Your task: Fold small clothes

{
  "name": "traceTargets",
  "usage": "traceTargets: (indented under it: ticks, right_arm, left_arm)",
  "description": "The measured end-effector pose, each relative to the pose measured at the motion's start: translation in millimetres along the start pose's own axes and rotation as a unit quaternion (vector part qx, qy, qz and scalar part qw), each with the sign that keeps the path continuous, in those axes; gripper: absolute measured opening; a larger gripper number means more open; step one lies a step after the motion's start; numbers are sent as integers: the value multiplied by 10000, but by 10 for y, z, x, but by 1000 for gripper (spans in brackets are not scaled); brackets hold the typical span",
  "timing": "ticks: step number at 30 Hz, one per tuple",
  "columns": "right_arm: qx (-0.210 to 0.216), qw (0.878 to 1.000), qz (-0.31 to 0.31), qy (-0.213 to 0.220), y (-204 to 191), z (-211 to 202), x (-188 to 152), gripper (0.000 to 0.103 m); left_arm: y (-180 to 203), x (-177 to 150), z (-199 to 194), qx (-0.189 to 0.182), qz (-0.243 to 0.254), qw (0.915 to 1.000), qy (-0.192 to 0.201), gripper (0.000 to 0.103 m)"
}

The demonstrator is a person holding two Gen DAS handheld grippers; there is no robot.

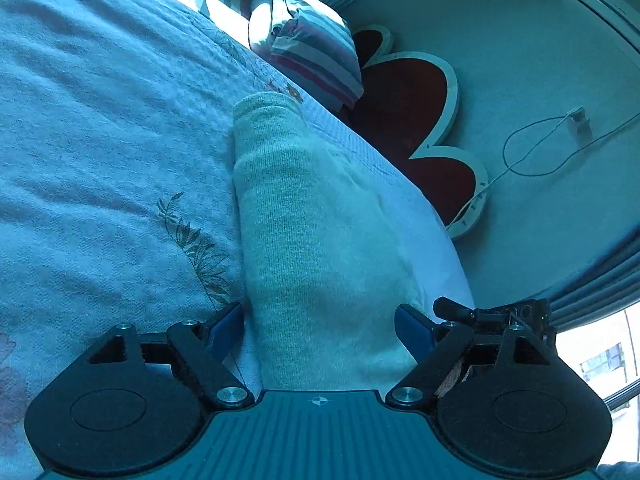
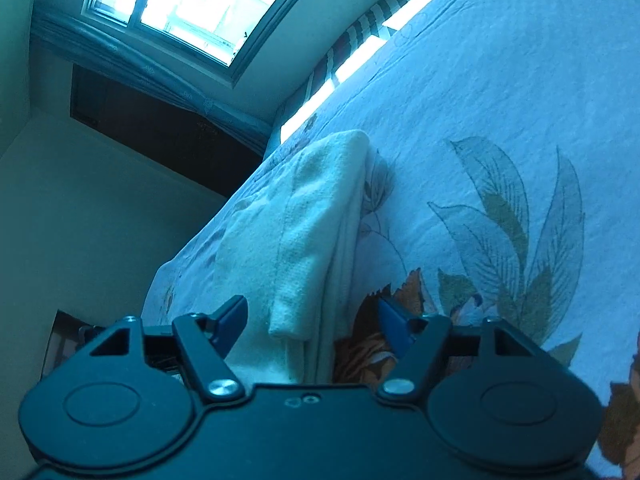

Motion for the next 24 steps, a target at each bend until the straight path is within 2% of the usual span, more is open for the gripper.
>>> traceTargets:
  ticks: [3,7,12,14,16,18,24]
  right_arm:
    - [136,9998,-93,-140,-24,62,51,71]
    - [231,9991,-173,-315,-28,176,111,61]
    - [392,9980,-268,-410,-30,250,157,58]
    - [472,9975,-306,-431,-33,286,175,58]
    - [542,9968,-368,-453,-33,327,203,55]
    - [625,9963,-372,-448,-19,339,222,53]
    - [770,9944,-512,-502,-38,489,294,50]
  left_arm:
    - [-6,81,90,-92,45,9999,-88,82]
    - [20,168,196,-149,109,9998,-120,81]
    - [50,221,272,-287,198,9992,-196,77]
    - [37,242,259,-280,275,9990,-227,71]
    - [6,278,282,-277,220,9991,-213,55]
    - [-91,321,271,-321,126,9992,-192,44]
    - [-47,330,306,-283,227,9991,-221,45]
Point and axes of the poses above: each gripper's, at about its wrist camera, not at the fingertips, and z roughly the way its jaws point, y to its right, x to its top, the point moved 2 cm from there along z, roughly the way its jaws point, and after that the axes turned 11 degrees about -z, right-handed, at the moved point
